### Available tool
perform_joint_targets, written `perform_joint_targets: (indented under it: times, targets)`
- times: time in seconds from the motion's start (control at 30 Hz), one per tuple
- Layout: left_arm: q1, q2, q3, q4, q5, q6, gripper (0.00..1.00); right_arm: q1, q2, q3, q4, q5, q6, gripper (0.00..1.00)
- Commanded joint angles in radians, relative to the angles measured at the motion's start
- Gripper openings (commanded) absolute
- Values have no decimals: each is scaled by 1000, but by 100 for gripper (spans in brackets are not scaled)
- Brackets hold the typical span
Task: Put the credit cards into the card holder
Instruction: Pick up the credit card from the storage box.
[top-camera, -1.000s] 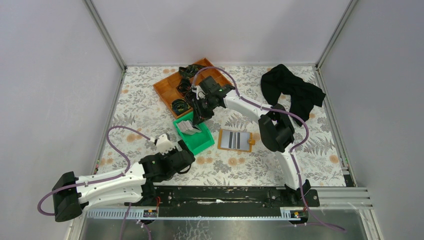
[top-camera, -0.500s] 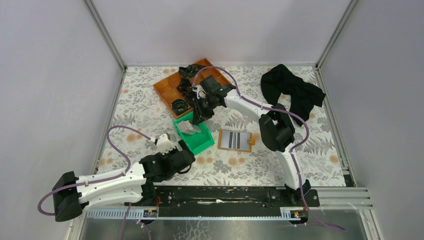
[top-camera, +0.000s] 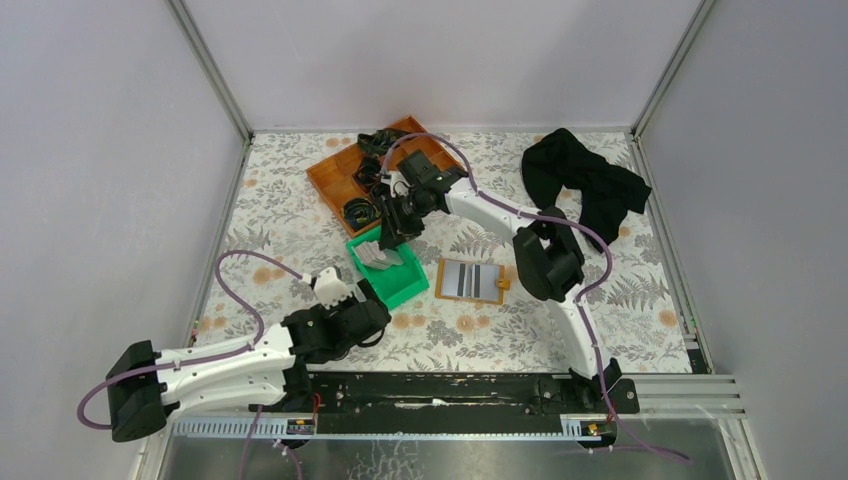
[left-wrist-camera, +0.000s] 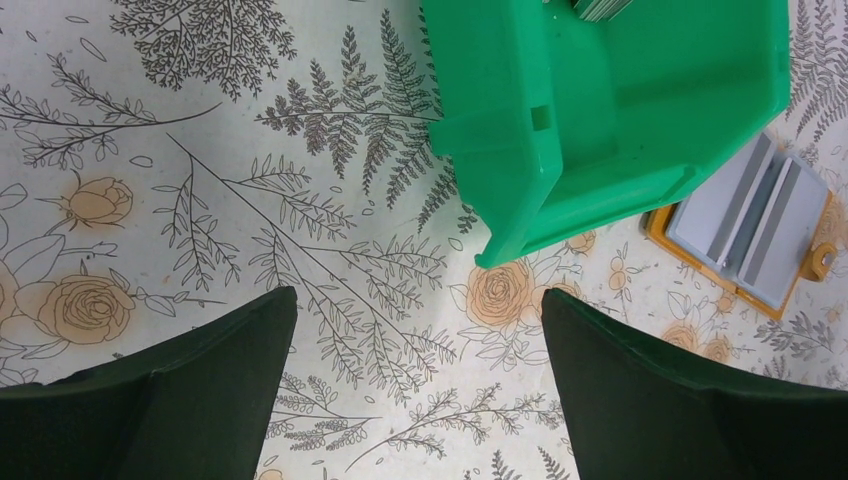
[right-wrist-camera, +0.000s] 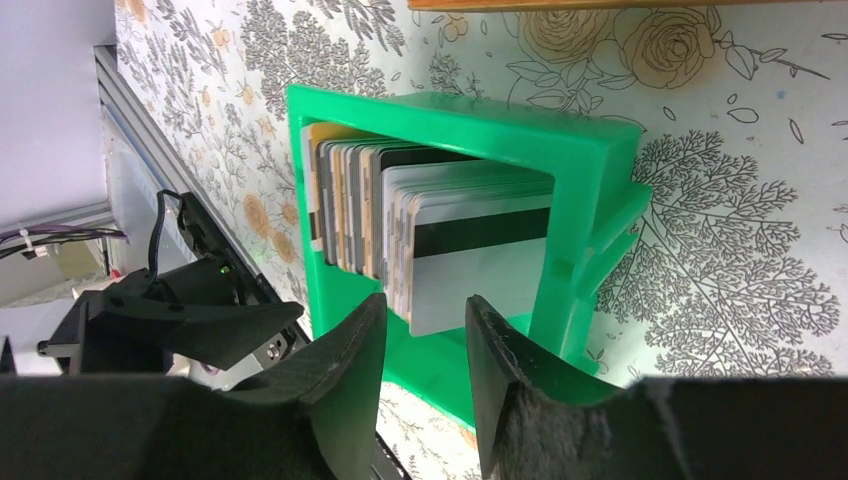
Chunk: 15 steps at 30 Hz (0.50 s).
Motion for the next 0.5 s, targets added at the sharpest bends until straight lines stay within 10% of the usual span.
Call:
perform_joint_targets:
  times: [0.0,0.47]
  targets:
    - [14,33,-8,85,-68,28,100,5,32,55,-11,-37,12,42]
    - [284,158,-27,382,97,298,94,7,63,70,-36,-32,4,34]
